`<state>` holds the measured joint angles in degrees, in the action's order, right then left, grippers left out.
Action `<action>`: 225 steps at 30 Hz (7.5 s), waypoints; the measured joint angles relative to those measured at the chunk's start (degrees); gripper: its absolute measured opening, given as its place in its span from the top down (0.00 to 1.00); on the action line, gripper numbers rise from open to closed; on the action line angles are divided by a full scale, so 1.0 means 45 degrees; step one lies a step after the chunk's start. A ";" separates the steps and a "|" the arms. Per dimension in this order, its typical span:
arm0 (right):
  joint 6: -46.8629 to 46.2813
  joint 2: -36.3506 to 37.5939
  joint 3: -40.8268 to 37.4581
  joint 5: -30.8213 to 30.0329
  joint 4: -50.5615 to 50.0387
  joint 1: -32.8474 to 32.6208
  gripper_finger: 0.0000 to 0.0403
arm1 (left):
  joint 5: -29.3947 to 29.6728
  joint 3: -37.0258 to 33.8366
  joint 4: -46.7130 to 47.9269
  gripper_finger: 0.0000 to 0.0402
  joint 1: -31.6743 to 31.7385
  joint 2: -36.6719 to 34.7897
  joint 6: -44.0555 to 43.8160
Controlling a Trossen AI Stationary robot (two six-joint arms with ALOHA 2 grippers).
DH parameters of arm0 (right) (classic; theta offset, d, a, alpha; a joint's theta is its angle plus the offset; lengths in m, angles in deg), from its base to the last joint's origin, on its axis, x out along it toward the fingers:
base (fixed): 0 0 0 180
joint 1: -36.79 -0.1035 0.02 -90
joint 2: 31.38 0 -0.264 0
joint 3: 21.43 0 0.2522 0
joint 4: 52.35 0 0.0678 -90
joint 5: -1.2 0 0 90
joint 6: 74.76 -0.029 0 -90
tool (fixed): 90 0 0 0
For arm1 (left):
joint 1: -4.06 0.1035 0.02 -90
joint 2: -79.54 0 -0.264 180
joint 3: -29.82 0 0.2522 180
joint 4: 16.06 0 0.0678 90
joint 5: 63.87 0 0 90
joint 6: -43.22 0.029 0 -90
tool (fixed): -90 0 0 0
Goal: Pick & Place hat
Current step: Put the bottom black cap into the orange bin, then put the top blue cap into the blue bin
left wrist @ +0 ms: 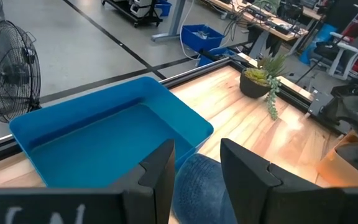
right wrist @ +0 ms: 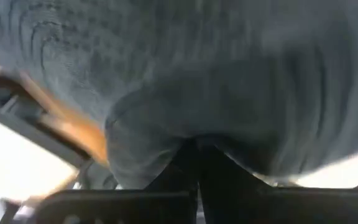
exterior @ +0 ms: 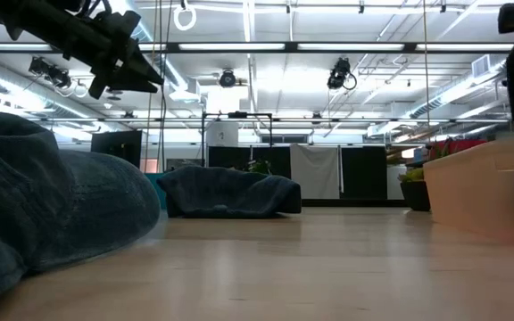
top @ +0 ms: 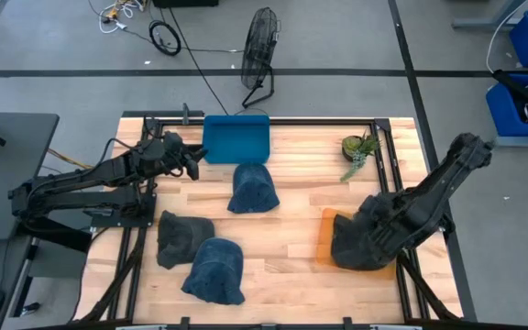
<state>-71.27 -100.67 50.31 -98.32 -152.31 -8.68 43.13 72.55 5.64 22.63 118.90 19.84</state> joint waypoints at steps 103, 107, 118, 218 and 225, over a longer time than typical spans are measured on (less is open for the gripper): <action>-0.4458 -0.2483 -0.1881 -0.5106 1.8693 1.0172 0.79 | -0.6709 0.1190 0.5360 0.67 -0.0026 -0.0078 0.9013; -0.4594 -0.2885 -0.1881 -0.5113 1.8789 1.0500 0.79 | -0.6711 0.1185 0.5859 0.67 -0.0029 -0.0073 0.9341; -0.2471 -0.3678 -0.1881 -0.4296 1.9597 1.0767 0.79 | -0.6157 0.1185 0.4604 0.67 -0.0024 0.0796 0.5944; -0.2467 -0.2707 -0.0949 -0.1010 1.5219 1.0414 0.61 | -0.4590 0.7810 0.3733 0.99 0.5226 0.9512 2.5369; -0.2482 -0.2712 -0.0949 -0.1005 1.5220 1.0414 0.61 | -0.6892 0.7810 0.3761 0.99 0.5853 1.0764 2.5839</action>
<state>-82.45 -112.87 46.04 -102.84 -83.83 38.18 12.11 107.70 22.56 48.97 167.34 136.12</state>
